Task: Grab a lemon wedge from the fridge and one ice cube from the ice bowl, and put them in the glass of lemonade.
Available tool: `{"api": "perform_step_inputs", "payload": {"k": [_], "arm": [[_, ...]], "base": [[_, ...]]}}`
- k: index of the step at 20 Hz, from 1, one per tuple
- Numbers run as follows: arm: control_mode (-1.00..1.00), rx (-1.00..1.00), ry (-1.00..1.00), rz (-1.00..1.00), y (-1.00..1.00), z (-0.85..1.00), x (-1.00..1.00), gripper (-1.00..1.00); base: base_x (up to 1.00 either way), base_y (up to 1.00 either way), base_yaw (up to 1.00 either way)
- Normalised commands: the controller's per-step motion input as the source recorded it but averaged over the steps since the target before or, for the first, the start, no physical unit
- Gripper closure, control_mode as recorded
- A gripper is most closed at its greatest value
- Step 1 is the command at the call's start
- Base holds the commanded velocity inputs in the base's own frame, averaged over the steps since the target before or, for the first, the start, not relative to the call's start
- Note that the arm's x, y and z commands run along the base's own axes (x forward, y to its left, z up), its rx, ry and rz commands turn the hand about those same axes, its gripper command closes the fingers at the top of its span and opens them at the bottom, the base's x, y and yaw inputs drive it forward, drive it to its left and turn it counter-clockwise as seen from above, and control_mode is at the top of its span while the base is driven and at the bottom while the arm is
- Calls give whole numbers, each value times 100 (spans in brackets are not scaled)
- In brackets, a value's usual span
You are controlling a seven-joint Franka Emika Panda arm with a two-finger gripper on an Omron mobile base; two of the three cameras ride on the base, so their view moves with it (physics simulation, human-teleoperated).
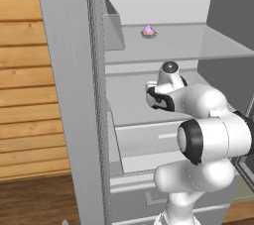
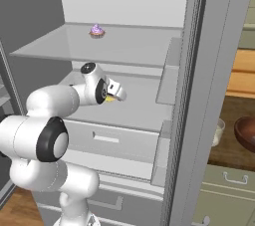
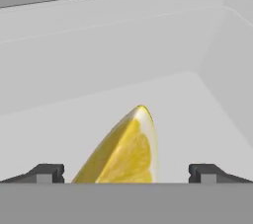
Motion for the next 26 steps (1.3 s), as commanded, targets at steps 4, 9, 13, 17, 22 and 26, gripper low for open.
{"api": "perform_step_inputs", "payload": {"k": [4, 9, 13, 17, 22, 26], "arm": [[-100, 0, 1, -1, -1, -1, 0, -100], [-100, 1, 8, -2, -3, -34, -12, -100], [-100, 4, 11, -3, 0, -42, -9, -100], [-100, 3, 11, -4, 0, -18, -1, 100], [-100, 0, 0, 0, 0, 0, 0, 100], [-100, 2, 0, 0, -8, -3, -58, 100]], "base": [[0, 0, 0], [0, 0, 0], [0, 0, 0], [0, 0, 0], [0, 0, 0], [0, 0, 0]]}}
